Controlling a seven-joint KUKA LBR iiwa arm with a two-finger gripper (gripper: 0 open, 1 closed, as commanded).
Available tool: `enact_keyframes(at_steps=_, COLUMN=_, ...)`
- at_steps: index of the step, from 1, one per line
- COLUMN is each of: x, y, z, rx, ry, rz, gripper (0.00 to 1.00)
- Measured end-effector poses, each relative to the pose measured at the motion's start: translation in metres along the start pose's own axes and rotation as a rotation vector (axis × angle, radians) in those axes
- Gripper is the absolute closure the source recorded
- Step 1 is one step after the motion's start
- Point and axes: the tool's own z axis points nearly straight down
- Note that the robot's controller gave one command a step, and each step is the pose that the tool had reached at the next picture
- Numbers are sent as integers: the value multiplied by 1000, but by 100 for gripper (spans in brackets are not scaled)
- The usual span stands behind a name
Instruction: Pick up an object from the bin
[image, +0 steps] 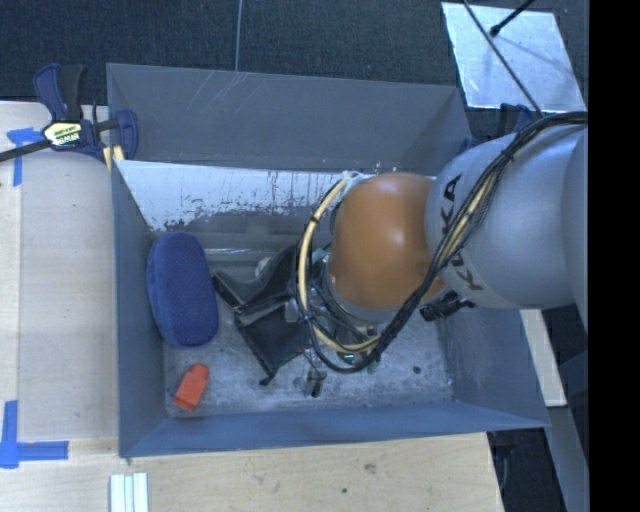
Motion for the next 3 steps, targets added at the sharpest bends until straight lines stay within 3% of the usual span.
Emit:
enact_keyframes(at_steps=1, x=-35, y=-29, z=76, rx=1, ry=-2, rz=-316, gripper=0)
enact_keyframes(at_steps=3, x=-35, y=-29, z=75, rx=0, ry=-3, rz=-311, gripper=0)
